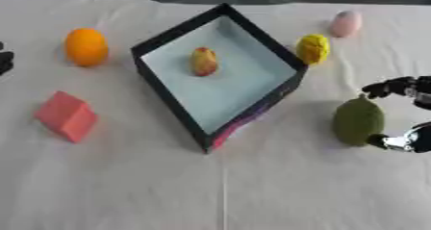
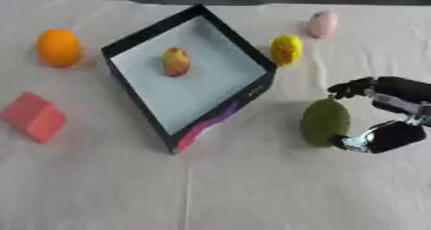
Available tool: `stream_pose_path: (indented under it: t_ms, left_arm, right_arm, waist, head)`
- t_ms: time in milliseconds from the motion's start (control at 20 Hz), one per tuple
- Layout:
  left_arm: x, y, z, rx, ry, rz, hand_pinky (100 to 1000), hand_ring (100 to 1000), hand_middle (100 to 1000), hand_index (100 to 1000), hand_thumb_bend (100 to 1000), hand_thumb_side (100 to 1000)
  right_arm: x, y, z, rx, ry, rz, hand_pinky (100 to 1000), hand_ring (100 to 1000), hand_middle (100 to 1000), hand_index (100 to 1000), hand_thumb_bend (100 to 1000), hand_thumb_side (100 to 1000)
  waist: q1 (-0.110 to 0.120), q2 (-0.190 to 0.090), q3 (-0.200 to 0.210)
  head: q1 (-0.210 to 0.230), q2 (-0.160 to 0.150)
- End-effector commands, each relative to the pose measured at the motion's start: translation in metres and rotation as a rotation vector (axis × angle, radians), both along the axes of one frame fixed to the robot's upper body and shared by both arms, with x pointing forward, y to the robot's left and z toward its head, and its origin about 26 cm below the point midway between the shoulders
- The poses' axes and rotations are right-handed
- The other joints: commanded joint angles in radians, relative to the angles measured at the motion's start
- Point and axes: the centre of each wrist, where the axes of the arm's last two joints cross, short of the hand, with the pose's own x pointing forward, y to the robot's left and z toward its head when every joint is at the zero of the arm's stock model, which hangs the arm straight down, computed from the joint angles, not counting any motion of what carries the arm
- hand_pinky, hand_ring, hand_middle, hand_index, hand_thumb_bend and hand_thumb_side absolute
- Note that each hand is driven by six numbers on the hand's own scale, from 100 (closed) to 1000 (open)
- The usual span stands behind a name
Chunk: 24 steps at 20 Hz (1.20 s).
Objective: Pick up objects on the table and place them in the box.
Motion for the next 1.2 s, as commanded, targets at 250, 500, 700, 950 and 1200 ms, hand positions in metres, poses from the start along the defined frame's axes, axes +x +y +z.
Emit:
stream_pose_path:
  t_ms: [250,500,700,950,1200]
  left_arm:
    - [-0.001,0.002,0.01,0.033,-0.025,-0.007,891,774,724,850,100,738]
    - [0.0,0.0,0.009,0.036,-0.023,-0.014,891,774,724,849,100,740]
    - [0.0,-0.001,0.009,0.038,-0.023,-0.021,891,774,724,848,100,740]
    - [0.0,-0.001,0.01,0.035,-0.025,-0.024,891,774,724,848,100,740]
    - [0.001,-0.002,0.01,0.034,-0.026,-0.027,891,775,724,848,100,739]
  right_arm:
    - [0.007,-0.007,-0.002,-0.052,0.006,-0.021,984,873,828,963,453,587]
    - [0.012,-0.01,-0.005,-0.064,-0.01,-0.036,982,874,829,946,451,601]
    - [0.016,-0.016,-0.012,-0.086,-0.002,-0.058,978,871,824,939,451,583]
    - [0.02,-0.014,-0.014,-0.076,0.004,-0.052,950,838,786,912,455,498]
    - [0.025,-0.014,-0.018,-0.043,0.038,-0.059,837,739,676,845,434,411]
  waist:
    - [-0.002,-0.022,0.003]
    - [-0.001,-0.021,0.006]
    - [-0.002,-0.019,0.01]
    - [0.0,-0.017,0.015]
    - [0.001,-0.016,0.017]
  head:
    - [-0.001,-0.011]
    - [-0.003,-0.016]
    - [-0.006,-0.021]
    - [-0.008,-0.027]
    - [-0.009,-0.034]
